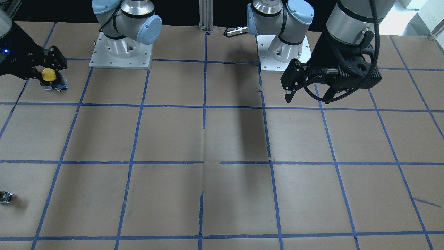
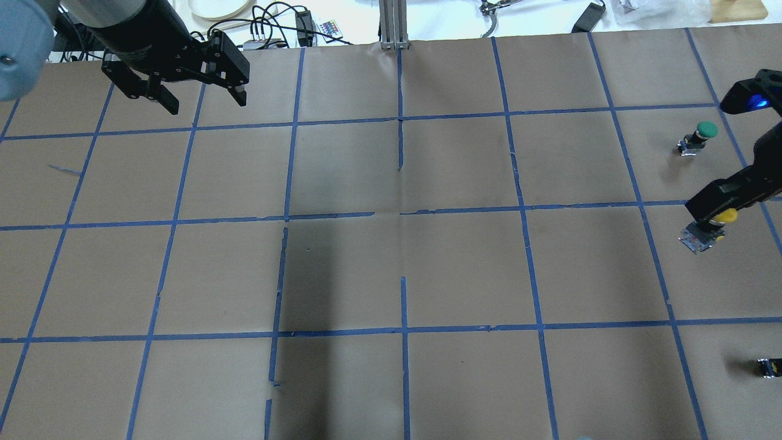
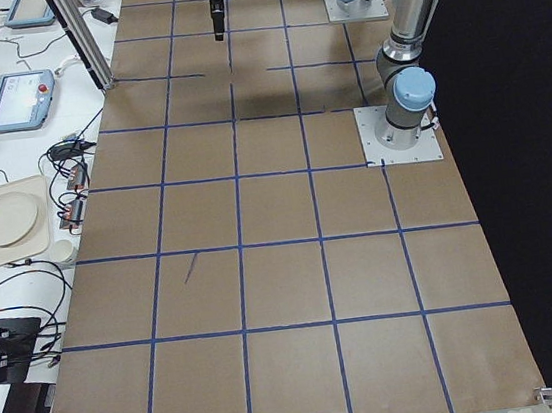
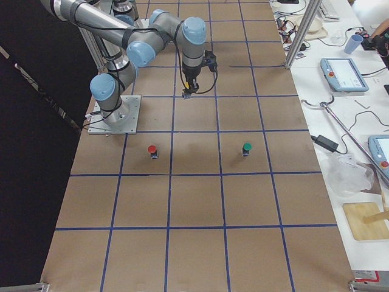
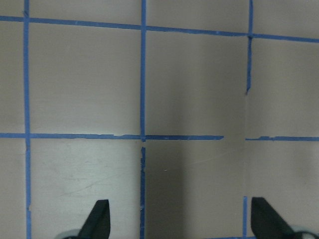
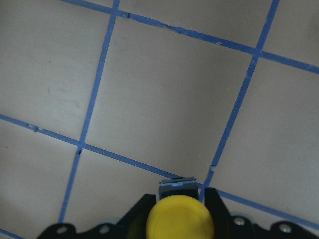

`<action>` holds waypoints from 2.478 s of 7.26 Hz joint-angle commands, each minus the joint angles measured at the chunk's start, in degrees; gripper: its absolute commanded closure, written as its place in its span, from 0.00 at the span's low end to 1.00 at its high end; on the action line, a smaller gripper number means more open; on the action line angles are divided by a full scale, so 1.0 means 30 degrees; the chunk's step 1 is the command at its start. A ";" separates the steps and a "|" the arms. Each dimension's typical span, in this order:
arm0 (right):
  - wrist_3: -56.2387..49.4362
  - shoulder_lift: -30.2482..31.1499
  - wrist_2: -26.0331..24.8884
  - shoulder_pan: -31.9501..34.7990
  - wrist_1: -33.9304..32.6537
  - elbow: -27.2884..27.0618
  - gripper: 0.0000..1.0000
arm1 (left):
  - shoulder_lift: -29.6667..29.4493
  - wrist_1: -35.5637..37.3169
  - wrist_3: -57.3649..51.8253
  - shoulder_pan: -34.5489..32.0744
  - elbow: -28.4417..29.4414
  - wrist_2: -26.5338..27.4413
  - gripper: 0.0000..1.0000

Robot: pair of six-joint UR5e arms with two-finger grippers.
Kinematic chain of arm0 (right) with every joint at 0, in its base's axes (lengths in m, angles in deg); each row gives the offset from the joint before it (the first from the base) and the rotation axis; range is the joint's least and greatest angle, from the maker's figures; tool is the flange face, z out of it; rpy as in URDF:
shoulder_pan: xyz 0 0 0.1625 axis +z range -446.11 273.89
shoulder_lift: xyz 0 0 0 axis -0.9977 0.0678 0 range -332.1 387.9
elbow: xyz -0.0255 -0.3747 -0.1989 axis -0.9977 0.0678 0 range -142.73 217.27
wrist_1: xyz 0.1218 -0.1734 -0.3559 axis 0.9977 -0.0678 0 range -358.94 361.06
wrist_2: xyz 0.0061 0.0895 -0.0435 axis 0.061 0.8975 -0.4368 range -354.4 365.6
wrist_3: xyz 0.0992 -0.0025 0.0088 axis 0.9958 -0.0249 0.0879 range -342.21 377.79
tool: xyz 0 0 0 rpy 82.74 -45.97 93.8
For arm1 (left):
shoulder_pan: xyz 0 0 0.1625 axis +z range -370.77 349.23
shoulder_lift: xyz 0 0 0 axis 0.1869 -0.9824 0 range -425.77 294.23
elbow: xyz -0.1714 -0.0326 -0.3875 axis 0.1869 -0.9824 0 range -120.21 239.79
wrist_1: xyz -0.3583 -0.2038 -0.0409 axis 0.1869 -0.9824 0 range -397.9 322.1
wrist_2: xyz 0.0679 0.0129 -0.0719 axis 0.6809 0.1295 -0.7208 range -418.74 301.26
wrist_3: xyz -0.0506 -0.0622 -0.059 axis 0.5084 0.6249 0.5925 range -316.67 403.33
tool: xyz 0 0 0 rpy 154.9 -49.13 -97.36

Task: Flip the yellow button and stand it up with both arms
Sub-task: 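Carry the button with the right gripper toward the green button, cap up, then lower the button upright onto the table and open the right gripper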

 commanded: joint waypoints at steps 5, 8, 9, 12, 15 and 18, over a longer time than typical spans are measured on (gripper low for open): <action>-1.3400 -0.2642 0.1262 -0.4138 -0.6419 -0.2394 0.82 | 0.0205 -0.0135 -0.4278 -0.0232 -0.0588 0.0286 0.00; -1.6656 -0.5951 0.1381 -0.4836 -0.9880 -0.2102 0.82 | 0.0205 -0.0135 -0.3927 -0.0233 -0.0588 0.0198 0.00; -1.6986 -0.6571 0.2106 -0.4899 -0.9975 -0.2072 0.82 | 0.0235 -0.0164 -0.3898 -0.0262 -0.0559 0.0228 0.00; -2.0381 -0.7247 0.2611 -0.4958 -1.0268 -0.2043 0.79 | 0.0645 0.0128 -0.3372 -0.0291 -0.1025 0.0258 0.00; -2.0562 -0.8129 0.2553 -0.5281 -1.0679 -0.2071 0.73 | 0.0879 0.0187 -0.3428 -0.0262 -0.1671 0.0257 0.00; -2.0563 -0.8042 0.2289 -0.5281 -1.0475 -0.2042 0.49 | 0.0879 0.0217 -0.3429 -0.0291 -0.1614 0.0316 0.00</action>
